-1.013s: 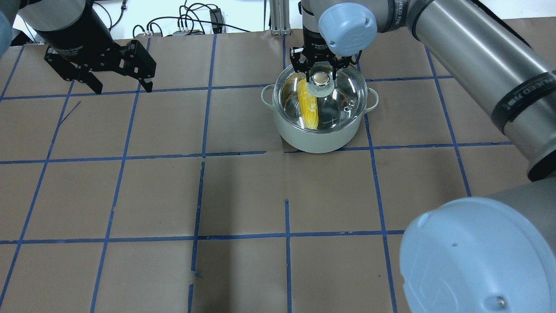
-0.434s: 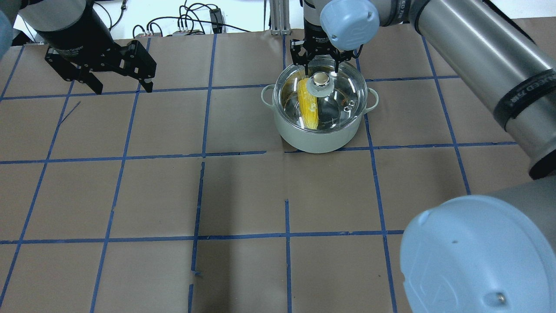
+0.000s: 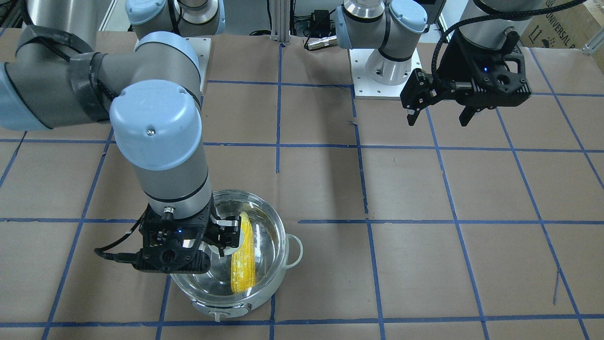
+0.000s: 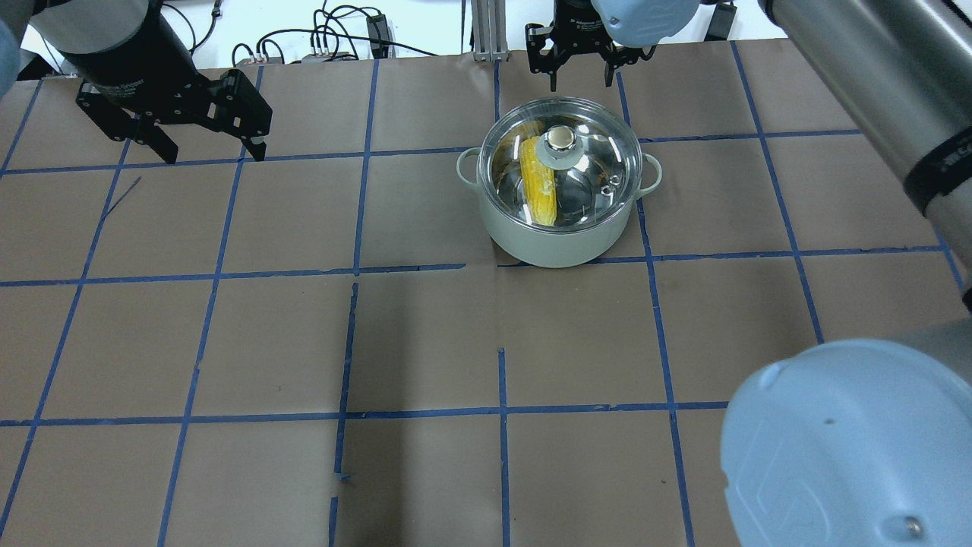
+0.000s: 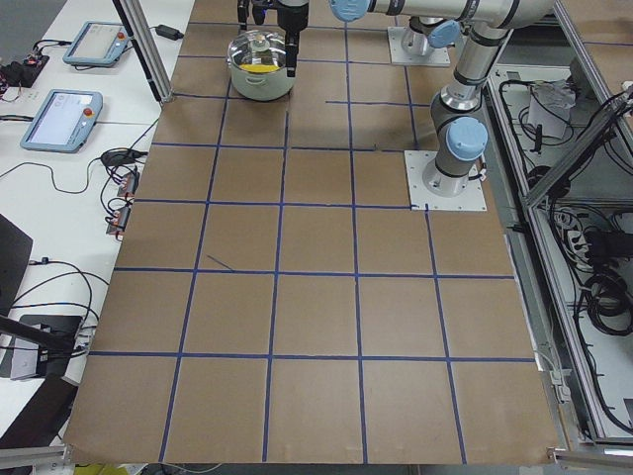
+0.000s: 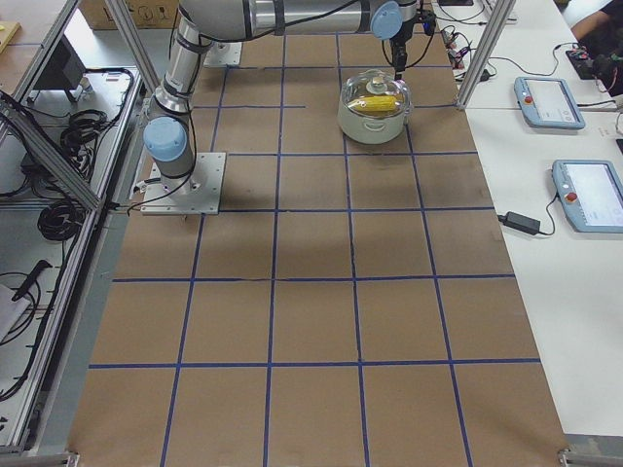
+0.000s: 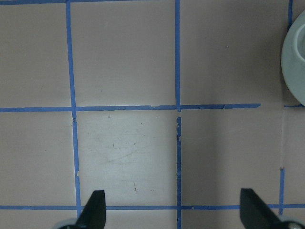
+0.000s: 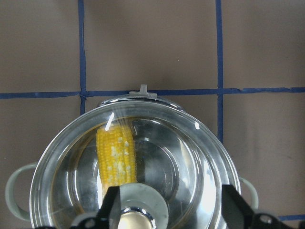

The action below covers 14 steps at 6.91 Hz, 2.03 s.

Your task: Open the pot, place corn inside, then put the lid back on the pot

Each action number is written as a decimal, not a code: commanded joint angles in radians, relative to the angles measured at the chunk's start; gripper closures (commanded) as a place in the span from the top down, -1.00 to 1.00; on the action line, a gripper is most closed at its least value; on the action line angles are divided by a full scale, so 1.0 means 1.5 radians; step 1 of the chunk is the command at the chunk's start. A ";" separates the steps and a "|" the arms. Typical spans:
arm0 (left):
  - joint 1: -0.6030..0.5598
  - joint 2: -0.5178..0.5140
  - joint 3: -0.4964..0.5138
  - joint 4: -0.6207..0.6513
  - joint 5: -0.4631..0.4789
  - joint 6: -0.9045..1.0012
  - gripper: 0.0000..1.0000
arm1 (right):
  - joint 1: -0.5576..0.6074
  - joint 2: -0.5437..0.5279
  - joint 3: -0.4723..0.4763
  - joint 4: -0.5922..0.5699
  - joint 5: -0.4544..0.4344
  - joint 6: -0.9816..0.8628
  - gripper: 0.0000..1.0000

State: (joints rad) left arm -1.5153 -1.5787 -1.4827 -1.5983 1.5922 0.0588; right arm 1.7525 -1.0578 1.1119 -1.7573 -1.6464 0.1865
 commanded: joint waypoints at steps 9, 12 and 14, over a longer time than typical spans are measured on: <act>0.003 -0.010 0.016 -0.035 -0.003 -0.008 1.00 | -0.089 -0.245 0.168 0.078 0.063 -0.086 0.99; 0.003 -0.005 0.011 -0.035 -0.004 -0.008 1.00 | -0.089 -0.298 0.234 0.096 0.056 -0.092 0.99; 0.003 -0.004 0.009 -0.034 -0.005 -0.008 1.00 | -0.089 -0.300 0.240 0.107 0.053 -0.091 0.99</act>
State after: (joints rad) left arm -1.5110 -1.5859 -1.4678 -1.6502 1.5857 0.0475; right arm 1.6183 -1.5044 1.4642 -1.6056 -1.5642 0.0496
